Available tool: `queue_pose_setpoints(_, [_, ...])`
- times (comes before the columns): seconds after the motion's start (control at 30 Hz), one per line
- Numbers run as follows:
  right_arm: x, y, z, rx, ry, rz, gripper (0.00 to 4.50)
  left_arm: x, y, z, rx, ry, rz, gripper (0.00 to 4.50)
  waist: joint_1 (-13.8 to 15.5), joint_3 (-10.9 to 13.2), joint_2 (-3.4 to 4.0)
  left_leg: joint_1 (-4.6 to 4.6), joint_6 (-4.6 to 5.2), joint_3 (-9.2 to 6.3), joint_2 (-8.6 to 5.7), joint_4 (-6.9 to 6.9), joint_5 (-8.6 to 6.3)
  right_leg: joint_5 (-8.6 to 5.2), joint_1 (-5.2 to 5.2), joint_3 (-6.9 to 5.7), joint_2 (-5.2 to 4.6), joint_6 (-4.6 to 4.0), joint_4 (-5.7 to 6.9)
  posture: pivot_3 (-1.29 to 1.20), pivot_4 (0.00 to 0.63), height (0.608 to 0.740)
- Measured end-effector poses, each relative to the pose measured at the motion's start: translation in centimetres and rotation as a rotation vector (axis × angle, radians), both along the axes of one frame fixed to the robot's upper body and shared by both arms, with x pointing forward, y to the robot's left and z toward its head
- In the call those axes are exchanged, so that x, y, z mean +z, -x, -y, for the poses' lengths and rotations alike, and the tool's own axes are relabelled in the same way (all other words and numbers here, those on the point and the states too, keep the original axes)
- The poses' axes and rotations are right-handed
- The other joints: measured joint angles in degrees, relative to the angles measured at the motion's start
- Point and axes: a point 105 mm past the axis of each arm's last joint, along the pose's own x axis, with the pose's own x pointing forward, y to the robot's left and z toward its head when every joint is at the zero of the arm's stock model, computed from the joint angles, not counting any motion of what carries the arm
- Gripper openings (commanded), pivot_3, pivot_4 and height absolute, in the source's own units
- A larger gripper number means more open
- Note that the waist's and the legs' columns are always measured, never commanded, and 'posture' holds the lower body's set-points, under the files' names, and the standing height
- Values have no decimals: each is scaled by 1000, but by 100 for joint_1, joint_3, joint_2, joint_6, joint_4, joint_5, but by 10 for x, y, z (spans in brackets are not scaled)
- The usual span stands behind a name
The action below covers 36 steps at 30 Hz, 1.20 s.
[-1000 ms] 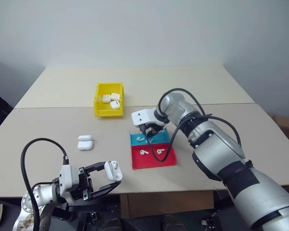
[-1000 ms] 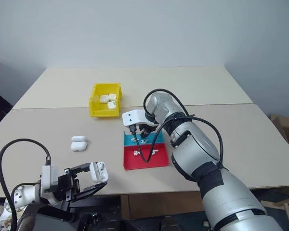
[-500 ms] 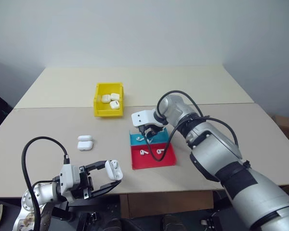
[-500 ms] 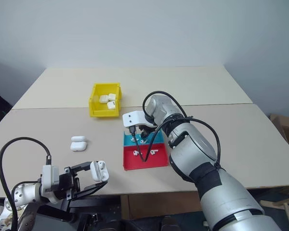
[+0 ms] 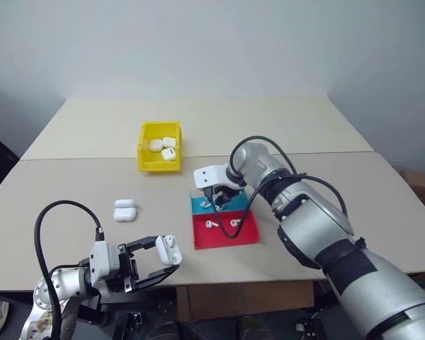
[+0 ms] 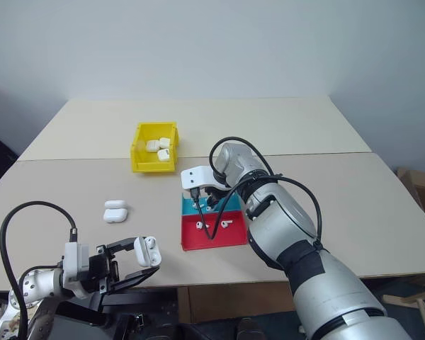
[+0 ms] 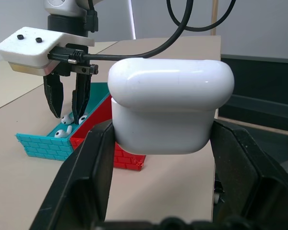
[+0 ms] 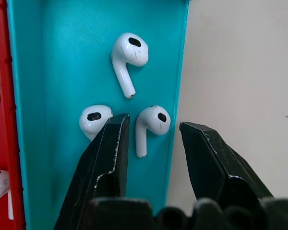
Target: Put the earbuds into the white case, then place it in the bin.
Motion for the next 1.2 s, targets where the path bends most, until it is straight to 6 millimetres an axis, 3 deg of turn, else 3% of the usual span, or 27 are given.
queue_pose_setpoints(0.23, [0,0,0,-3,-3,-1,2124,-1,0,-1,3,0,-2,2749,-1,0,0,0,0,0,0,0,0,0,0,0,0,0,0,0,150,740])
queue_pose_setpoints(0.33, [-1,0,0,-3,-2,-2,1562,-1,-1,-1,6,0,-2,2749,0,0,0,0,0,0,0,0,0,0,1,0,0,0,0,0,150,740])
queue_pose_setpoints(0.83, [-2,-1,0,-1,0,10,1562,-5,-1,0,13,3,-16,2749,-3,0,0,2,0,0,0,0,0,0,2,0,0,0,1,0,150,740])
queue_pose_setpoints(0.93, [-2,-1,0,1,0,11,991,-3,-3,0,16,-5,5,2749,-4,0,0,2,0,0,0,1,0,0,3,0,0,0,1,0,150,740])
queue_pose_setpoints(1.2, [-2,0,-1,23,8,15,991,-4,-3,1,13,-5,1,2749,-6,0,0,4,0,0,0,1,0,0,5,0,0,0,2,0,150,740])
